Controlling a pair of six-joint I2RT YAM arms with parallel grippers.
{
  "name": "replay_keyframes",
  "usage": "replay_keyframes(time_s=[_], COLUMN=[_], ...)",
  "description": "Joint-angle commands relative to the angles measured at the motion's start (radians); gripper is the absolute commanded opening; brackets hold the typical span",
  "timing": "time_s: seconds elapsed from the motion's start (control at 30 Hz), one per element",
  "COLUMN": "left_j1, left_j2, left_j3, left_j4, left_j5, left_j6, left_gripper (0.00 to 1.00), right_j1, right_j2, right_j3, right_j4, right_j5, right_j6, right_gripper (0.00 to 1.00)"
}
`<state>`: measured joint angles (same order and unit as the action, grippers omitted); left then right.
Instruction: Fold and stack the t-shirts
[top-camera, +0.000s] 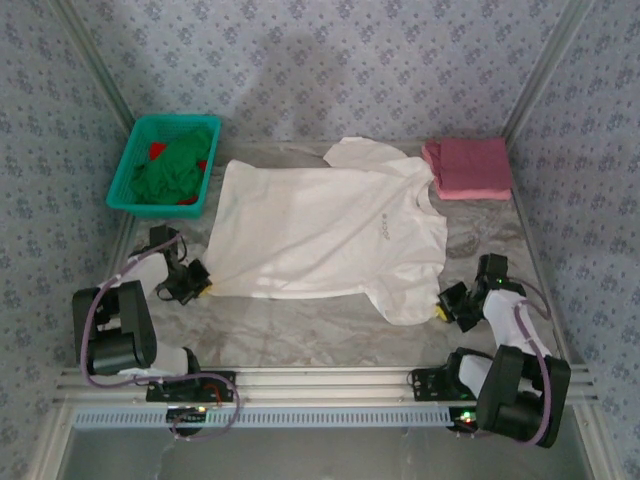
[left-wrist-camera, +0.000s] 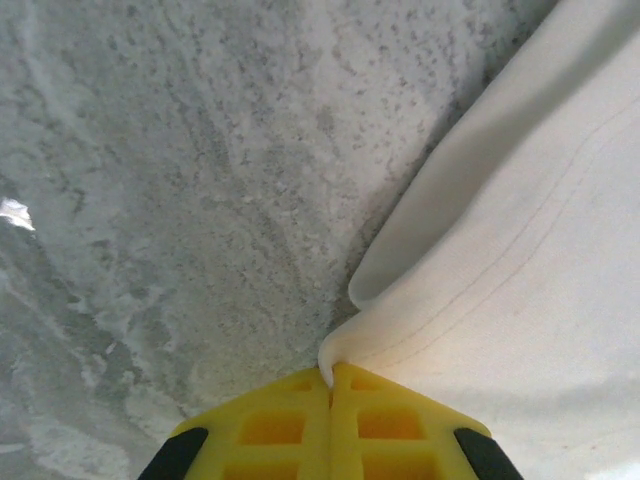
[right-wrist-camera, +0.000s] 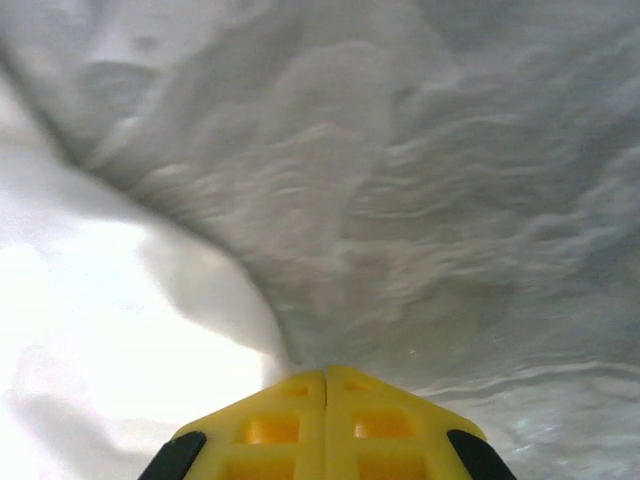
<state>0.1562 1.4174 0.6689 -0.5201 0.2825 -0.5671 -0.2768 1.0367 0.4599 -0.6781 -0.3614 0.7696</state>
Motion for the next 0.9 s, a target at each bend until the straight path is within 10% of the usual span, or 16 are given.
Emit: replay_keyframes(time_s=[0.0, 0.37, 0.87], left_j1=[-0.009, 0.007, 0.014], left_j2=[-0.042, -0.252, -0.486], left_j3=[0.038, 0.066, 0.061], left_j4=[0.092, -0.076, -0.234], left_j5=[0.078, -0.005, 0.013], left_j6=[0.012, 0.02, 0.019], left_gripper=[0.0, 0.0, 0.0], right_j1=[-0.016, -0.17, -0.139], right_j2=[-0.088, -0.362, -0.41], right_j3=[0.077, 0.237, 0.545], right_j4=[-0.047, -0.296, -0.433], right_j5=[-0.05, -0.1, -0.063], right_j6=[-0.007, -0.006, -0.034], right_gripper=[0.0, 0.0, 0.0])
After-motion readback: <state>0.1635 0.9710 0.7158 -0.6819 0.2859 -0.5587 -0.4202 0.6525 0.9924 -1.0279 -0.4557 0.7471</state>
